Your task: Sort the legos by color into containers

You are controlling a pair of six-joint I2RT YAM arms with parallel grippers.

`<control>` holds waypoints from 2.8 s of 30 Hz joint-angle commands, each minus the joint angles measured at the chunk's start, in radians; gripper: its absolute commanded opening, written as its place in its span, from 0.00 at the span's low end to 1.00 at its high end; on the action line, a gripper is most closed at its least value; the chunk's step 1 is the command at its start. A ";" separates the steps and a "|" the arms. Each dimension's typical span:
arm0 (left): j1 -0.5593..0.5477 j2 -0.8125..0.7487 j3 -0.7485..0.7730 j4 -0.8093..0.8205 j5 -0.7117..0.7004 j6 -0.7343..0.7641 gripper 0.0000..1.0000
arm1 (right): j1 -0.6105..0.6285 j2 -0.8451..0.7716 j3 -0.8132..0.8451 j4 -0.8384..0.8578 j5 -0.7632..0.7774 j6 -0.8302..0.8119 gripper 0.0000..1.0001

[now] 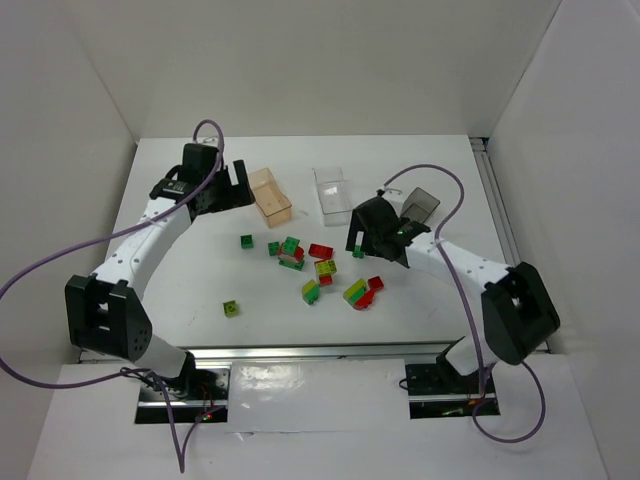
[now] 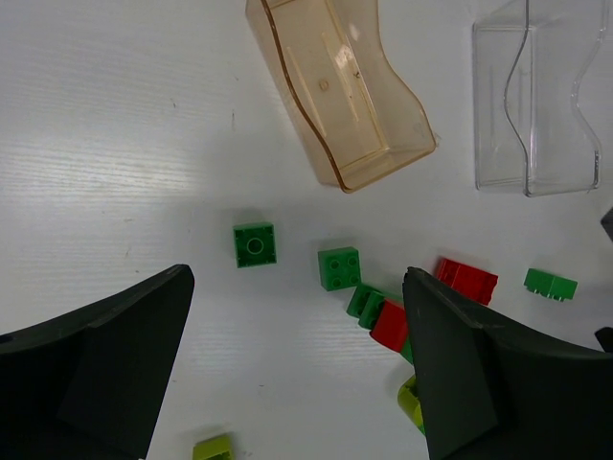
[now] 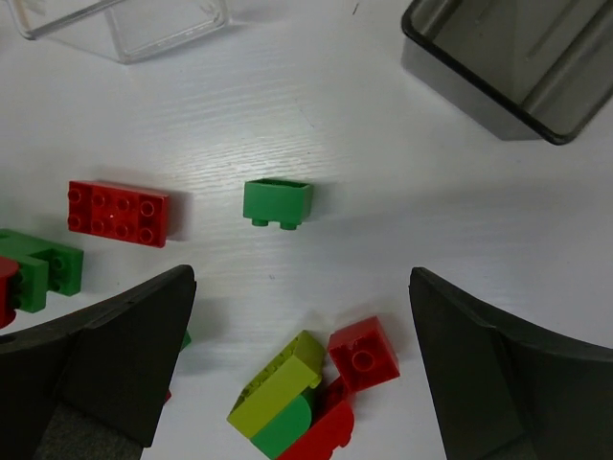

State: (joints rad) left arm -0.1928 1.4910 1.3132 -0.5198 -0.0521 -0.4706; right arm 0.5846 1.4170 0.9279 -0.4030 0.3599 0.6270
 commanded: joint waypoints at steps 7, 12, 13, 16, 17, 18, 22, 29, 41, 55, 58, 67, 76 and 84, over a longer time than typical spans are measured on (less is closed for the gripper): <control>0.000 -0.038 -0.011 0.037 0.100 0.027 1.00 | 0.003 0.278 0.131 0.111 -0.001 0.000 0.96; 0.000 -0.008 -0.020 0.037 0.100 0.027 0.97 | -0.006 0.359 0.141 0.131 -0.001 0.019 0.83; 0.000 -0.008 -0.020 0.037 0.100 0.027 0.97 | -0.006 0.373 0.141 0.141 -0.001 0.019 0.80; 0.000 0.003 -0.020 0.037 0.100 0.027 0.96 | -0.006 0.384 0.150 0.141 -0.001 0.019 0.64; 0.000 0.003 -0.020 0.037 0.100 0.027 0.96 | -0.006 0.384 0.161 0.141 -0.001 0.019 0.61; 0.000 0.012 -0.020 0.037 0.100 0.036 0.96 | -0.006 0.393 0.161 0.141 -0.001 0.019 0.55; 0.000 0.012 -0.011 0.037 0.100 0.036 0.96 | -0.006 0.384 0.173 0.127 -0.001 0.008 0.34; 0.000 0.031 0.043 -0.002 0.066 0.036 0.93 | -0.006 0.306 0.294 0.067 0.024 -0.056 0.25; 0.000 0.022 0.029 -0.028 -0.089 -0.046 1.00 | -0.048 0.633 0.811 0.024 -0.006 -0.185 0.25; -0.057 0.080 -0.034 -0.068 -0.161 -0.066 0.90 | -0.091 0.719 1.030 -0.005 -0.039 -0.228 0.88; -0.057 0.127 -0.043 -0.059 -0.151 -0.092 0.84 | -0.091 0.593 0.901 0.021 -0.039 -0.228 0.86; -0.068 0.290 -0.065 0.030 -0.170 -0.152 0.87 | -0.111 0.280 0.528 0.061 -0.052 -0.217 0.91; -0.068 0.350 -0.077 0.056 -0.198 -0.184 0.72 | -0.129 0.211 0.463 0.041 -0.042 -0.217 0.92; -0.068 0.359 -0.077 0.047 -0.180 -0.194 0.72 | -0.138 0.171 0.434 0.012 -0.012 -0.217 0.92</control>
State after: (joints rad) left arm -0.2573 1.8389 1.2366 -0.4767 -0.2260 -0.6388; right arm 0.4583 1.6630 1.3785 -0.3958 0.3202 0.4137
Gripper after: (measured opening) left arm 0.724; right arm 0.921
